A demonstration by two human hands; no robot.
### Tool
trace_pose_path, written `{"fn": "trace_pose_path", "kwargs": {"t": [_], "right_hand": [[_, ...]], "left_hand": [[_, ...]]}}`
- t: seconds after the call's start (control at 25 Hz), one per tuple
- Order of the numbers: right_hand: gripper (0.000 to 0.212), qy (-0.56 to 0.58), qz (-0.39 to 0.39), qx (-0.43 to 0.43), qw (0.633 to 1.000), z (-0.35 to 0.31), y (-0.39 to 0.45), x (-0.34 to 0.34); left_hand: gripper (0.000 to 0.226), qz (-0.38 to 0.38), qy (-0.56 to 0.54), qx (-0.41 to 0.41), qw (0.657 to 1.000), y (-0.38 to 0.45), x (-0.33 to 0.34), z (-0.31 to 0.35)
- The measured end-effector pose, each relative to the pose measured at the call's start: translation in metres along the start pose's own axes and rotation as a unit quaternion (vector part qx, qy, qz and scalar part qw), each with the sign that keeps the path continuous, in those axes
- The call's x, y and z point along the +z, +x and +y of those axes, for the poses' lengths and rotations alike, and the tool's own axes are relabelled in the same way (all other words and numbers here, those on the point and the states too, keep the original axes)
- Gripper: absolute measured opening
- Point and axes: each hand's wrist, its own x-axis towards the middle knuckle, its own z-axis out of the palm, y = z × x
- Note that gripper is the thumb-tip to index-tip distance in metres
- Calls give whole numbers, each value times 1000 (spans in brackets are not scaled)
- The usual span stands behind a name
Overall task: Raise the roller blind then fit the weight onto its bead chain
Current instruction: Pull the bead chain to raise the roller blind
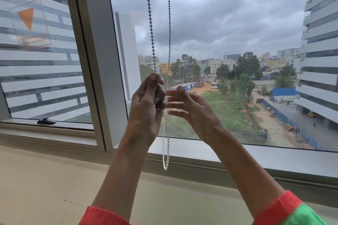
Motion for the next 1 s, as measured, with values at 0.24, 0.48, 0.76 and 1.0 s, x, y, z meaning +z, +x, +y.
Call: {"fn": "trace_pose_path", "kwargs": {"t": [0.24,0.48,0.76,1.0], "right_hand": [[37,93,-40,-69,992,-73,40,32],[22,96,-34,-118,988,-73,40,44],[23,81,-40,-173,981,-61,27,46],[21,82,-23,-121,989,-18,3,25]], "left_hand": [[22,4,-18,-46,999,-27,-1,-29],[22,0,16,-76,997,-33,-11,-33],[32,-8,110,-113,987,-4,-16,-12],[37,-16,159,-68,985,36,-8,21]]}}
